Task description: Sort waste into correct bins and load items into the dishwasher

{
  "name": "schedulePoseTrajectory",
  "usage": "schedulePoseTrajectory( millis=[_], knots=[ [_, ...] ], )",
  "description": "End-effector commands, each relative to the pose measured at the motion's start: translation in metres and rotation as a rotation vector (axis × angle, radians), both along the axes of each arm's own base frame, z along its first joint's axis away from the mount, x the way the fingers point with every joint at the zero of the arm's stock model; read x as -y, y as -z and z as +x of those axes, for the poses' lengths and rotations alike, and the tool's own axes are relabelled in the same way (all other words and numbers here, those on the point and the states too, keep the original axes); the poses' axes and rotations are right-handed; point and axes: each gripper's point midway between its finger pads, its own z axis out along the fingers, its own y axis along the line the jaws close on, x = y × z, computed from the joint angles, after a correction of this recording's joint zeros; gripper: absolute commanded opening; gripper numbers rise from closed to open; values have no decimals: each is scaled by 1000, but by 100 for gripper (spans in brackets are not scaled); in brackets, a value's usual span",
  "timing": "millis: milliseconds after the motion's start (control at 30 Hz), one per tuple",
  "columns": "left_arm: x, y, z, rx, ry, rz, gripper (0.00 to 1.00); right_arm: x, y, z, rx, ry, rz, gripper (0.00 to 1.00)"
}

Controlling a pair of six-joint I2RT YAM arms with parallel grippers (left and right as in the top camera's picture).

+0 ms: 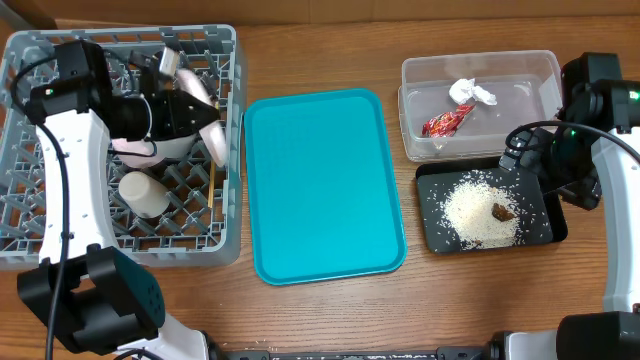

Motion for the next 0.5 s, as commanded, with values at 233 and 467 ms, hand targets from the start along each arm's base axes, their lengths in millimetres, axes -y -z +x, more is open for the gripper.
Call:
schedulePoseTrajectory(
  millis=[233,467],
  knots=[
    [-23,1,-18,-66,-125,221,100,-16,-8,22,114,-81,86,100],
    [-46,-7,-39,-143,-355,571,100,-55,-44,102,508,-372,248,100]
  ],
)
